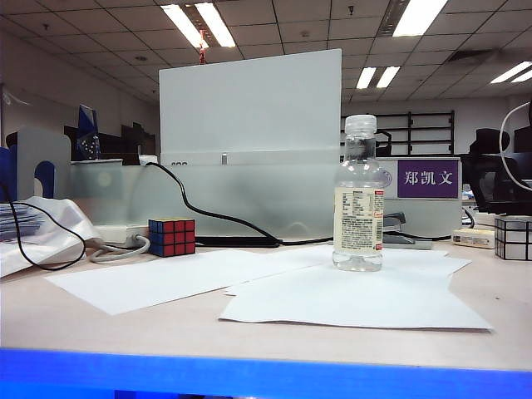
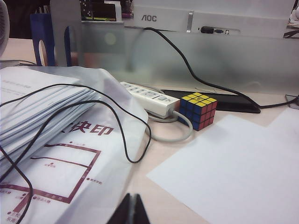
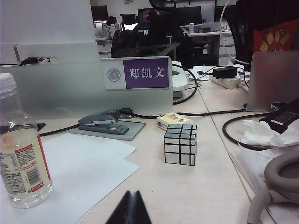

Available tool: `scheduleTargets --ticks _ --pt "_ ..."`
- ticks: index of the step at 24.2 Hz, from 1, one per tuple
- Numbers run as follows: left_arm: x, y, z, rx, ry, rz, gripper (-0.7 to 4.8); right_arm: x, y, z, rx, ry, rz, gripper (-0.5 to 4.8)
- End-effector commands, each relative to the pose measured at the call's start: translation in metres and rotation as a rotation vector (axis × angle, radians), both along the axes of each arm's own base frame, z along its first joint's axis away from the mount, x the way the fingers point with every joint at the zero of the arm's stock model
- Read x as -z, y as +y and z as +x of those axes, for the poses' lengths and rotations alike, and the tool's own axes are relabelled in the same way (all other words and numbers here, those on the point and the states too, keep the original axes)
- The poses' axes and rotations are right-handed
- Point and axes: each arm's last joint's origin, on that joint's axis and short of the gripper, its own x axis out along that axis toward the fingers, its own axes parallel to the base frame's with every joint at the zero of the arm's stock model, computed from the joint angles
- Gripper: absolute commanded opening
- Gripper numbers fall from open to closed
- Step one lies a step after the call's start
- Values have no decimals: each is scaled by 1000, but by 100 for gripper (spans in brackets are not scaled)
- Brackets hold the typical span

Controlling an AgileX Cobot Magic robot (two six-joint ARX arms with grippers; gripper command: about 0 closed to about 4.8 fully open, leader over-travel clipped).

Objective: Flip the plastic bottle upside down.

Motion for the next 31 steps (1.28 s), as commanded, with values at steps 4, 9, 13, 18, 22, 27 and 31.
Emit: scheduleTargets --ticks 4,9,13,18,22,27,31 --pt "-1 0 0 4 -13 0 -5 -1 0 0 -3 -14 0 -9" --pt "-2 0 0 4 -16 -4 -5 -3 0 0 -10 -31 9 -9" --pt "-3 0 0 18 -20 -120 -5 -8 2 -1 -103 -94 178 -9" --pt "-9 -4 -1 150 -53 -329 -5 -17 8 -4 -344 -156 298 -9" --pt "-13 -4 -2 187 -60 -526 -5 -33 10 -9 -412 -267 328 -9" --pt "-17 -5 -2 214 -91 -625 80 -60 8 -15 -346 -373 312 -8" --pt "-25 -7 -5 324 -146 -631 81 -80 10 -5 -454 -351 277 42"
